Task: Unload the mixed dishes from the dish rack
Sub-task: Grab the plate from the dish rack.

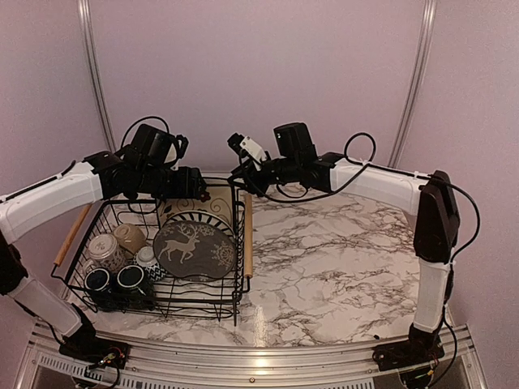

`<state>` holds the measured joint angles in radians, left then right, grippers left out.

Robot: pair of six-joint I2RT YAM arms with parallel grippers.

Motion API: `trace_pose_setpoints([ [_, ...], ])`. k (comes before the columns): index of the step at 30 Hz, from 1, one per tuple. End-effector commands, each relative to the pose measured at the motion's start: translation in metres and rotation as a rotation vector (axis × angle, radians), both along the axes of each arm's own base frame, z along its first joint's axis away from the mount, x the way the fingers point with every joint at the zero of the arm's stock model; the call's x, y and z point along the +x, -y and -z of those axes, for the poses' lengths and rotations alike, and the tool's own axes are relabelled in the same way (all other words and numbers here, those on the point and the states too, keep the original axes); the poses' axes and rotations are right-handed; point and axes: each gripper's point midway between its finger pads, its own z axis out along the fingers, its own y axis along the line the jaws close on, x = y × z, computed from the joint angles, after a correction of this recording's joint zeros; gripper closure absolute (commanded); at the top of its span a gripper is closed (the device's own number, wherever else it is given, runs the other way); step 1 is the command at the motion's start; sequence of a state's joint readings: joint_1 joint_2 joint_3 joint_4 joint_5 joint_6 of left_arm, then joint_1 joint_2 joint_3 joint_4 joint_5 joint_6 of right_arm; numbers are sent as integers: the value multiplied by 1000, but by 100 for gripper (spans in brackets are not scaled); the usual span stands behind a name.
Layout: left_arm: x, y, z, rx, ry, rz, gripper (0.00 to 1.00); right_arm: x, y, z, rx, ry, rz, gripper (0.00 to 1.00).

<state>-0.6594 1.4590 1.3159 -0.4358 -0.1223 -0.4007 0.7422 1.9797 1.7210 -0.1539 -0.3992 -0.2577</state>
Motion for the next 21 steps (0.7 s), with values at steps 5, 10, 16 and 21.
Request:
trace_pose_setpoints([
  [5, -1, -7, -3, 56, 9, -37, 25, 17, -5, 10, -96, 70, 13, 82],
  [10, -9, -18, -17, 57, 37, -59, 20, 4, -9, 10, -118, 80, -75, 100],
  [16, -19, -40, -34, 66, 66, -120, 6, -8, -5, -20, -42, 113, -85, 100],
  [21, -19, -60, -51, 65, 96, -164, 1, -4, 3, -66, 87, 179, -6, 100],
])
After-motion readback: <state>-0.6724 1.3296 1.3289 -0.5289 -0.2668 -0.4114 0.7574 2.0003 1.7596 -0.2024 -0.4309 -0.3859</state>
